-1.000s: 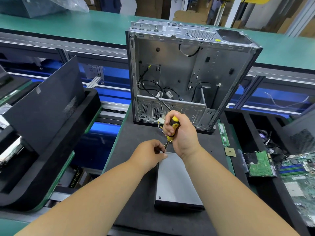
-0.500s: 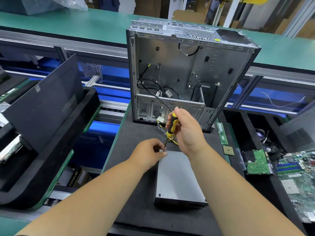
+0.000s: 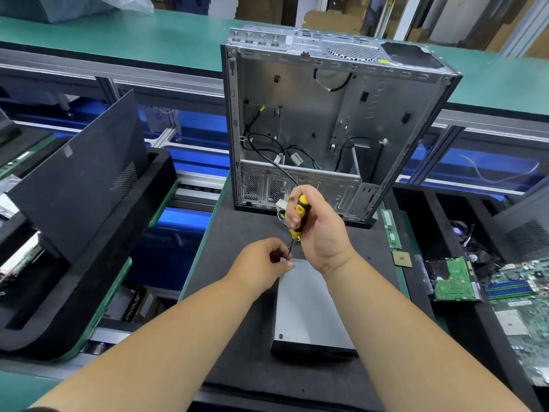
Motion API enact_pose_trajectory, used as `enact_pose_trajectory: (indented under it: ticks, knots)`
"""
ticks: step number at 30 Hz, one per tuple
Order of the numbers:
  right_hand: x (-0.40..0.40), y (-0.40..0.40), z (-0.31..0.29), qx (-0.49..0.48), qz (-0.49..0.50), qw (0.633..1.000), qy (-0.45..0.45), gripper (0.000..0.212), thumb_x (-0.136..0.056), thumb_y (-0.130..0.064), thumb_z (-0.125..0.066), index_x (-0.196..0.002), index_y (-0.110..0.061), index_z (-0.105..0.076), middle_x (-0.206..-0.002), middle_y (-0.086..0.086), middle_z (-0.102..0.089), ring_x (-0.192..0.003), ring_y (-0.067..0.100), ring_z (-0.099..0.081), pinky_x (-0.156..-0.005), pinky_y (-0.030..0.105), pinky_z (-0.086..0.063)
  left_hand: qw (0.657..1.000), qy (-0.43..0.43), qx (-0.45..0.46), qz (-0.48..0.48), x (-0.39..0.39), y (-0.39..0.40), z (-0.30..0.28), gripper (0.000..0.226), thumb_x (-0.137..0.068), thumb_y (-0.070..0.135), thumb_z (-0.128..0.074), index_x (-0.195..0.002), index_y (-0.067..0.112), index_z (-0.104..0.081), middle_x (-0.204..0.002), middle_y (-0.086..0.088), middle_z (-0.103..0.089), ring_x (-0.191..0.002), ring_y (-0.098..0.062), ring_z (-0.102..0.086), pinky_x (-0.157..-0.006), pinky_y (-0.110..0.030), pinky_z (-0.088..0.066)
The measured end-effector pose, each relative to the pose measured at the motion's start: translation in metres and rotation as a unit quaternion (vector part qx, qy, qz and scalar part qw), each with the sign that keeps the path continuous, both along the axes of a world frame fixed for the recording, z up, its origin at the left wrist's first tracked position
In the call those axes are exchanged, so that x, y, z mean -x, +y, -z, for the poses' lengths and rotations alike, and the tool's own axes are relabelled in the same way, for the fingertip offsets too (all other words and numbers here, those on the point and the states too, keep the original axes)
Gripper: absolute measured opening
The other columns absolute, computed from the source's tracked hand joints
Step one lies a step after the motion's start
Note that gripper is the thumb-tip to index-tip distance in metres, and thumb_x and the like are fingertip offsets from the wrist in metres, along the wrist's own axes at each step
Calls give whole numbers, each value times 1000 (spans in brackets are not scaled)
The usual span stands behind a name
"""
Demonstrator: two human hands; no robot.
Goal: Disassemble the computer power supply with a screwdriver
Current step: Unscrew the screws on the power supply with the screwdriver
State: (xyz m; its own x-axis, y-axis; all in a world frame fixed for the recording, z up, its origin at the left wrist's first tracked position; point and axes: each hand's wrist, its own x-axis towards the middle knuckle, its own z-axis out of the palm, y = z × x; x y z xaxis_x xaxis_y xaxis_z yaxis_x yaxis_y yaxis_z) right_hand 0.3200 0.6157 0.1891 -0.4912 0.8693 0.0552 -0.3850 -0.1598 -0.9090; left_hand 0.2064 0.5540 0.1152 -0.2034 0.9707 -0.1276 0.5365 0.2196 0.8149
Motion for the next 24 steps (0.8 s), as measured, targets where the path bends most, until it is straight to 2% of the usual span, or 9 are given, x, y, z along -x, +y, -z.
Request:
enact_pose_trajectory:
  ticks: [4, 6, 8, 12, 16, 18, 21, 24]
  knots:
    - [-2, 0, 0, -17, -13, 999, -43, 20, -94, -32, -46, -83, -15, -45, -68, 0, -50, -64, 16, -43, -63, 24, -41, 1000, 4, -5, 4, -1, -1, -1, 19, -85, 29, -75, -76, 33, -59, -74, 10, -61, -69, -4, -54, -59, -18, -38]
    - [-4, 1, -3, -17, 0, 998, -67, 20, -92, -33, -49, -82, -16, -51, -75, -1, -56, -69, 14, -50, -67, 23, -44, 1000, 5, -5, 7, -1, -3, -1, 16, -86, 29, -74, -79, 33, -60, -75, 10, -61, -71, -7, -54, -62, -20, -41]
    - [-6, 2, -4, -2, 22, 997, -75, 20, -89, -33, -54, -80, -16, -58, -77, -2, -59, -69, 13, -55, -64, 21, -47, 1000, 6, -5, 7, -2, -3, -2, 13, -86, 29, -74, -83, 31, -62, -78, 8, -62, -73, -10, -55, -65, -23, -46]
    - [-4, 1, -4, 40, 50, 997, -43, 27, -94, -32, -55, -77, -13, -64, -73, 1, -59, -67, 15, -55, -66, 25, -50, 1000, 5, -8, 5, -2, -4, -1, 10, -87, 31, -73, -88, 30, -64, -82, 7, -64, -76, -10, -57, -65, -22, -46]
    - [0, 0, -1, 27, 57, 997, -41, 48, -105, -34, -38, -67, -16, -63, -60, 0, -48, -59, 13, -45, -63, 24, -41, 1000, 1, -8, -1, -2, -5, 0, 10, -87, 31, -73, -89, 31, -64, -83, 8, -64, -77, -8, -58, -64, -20, -43]
    - [0, -1, 0, 11, 41, 999, -19, 51, -105, -36, -35, -67, -15, -61, -56, -1, -42, -56, 13, -39, -59, 23, -38, 1000, -1, -7, -3, -3, -5, 0, 10, -86, 32, -74, -91, 29, -65, -81, 9, -63, -75, -8, -57, -64, -20, -43]
    - [-2, -3, 0, -2, 3, 1000, -1, 45, -100, -42, -35, -75, -11, -56, -54, -1, -37, -54, 14, -33, -56, 23, -35, 1000, -1, -4, -4, -3, -4, 1, 11, -86, 32, -74, -90, 30, -64, -80, 10, -62, -74, -7, -56, -64, -20, -43]
    - [-5, -4, -1, -28, -24, 999, -39, 26, -95, -36, -42, -81, -14, -47, -59, -1, -43, -58, 15, -36, -59, 28, -30, 1000, -11, -1, -6, -2, -4, 1, 12, -85, 33, -75, -87, 33, -63, -80, 10, -62, -74, -6, -56, -64, -18, -41]
